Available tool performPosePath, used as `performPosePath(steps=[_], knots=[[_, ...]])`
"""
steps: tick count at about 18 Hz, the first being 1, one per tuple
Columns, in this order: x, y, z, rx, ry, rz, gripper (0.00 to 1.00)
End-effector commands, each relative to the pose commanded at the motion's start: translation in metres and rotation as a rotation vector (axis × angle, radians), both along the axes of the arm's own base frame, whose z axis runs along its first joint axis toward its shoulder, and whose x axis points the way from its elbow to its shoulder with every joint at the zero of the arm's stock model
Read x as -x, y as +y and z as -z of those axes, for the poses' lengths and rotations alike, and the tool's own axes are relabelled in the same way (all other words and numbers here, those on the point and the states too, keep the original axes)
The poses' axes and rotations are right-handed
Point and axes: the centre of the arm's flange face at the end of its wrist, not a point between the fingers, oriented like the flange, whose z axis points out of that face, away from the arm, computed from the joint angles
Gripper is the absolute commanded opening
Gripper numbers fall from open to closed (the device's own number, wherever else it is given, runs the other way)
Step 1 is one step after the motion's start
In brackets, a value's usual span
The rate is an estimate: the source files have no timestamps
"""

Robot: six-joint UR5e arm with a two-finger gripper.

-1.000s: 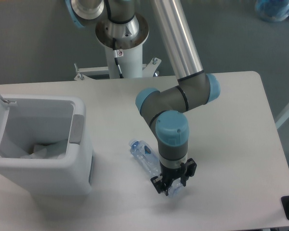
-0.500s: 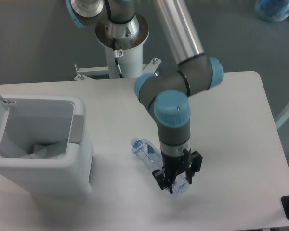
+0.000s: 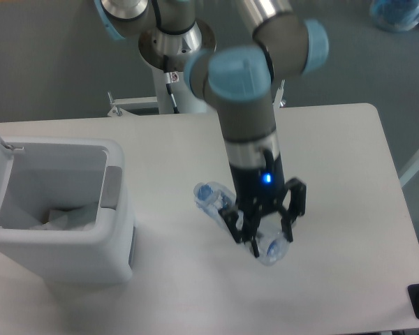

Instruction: Place the trash in the trash can

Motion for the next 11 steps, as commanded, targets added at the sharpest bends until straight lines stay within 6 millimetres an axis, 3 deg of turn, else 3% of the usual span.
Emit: performPosePath(steps=[4,6,8,11], knots=[[-0.023,-0.016,-0.061,-0.090,0.100,0.008,0.63],[-0.040,-0.012,-0.085,-0.133,0.129,0.040,0.63],[-0.060,-0.009,-0.100,-0.156,0.145,0.067,0.63],[-0.103,0.013,-0.106,-0.172,0.141,0.154,0.64]])
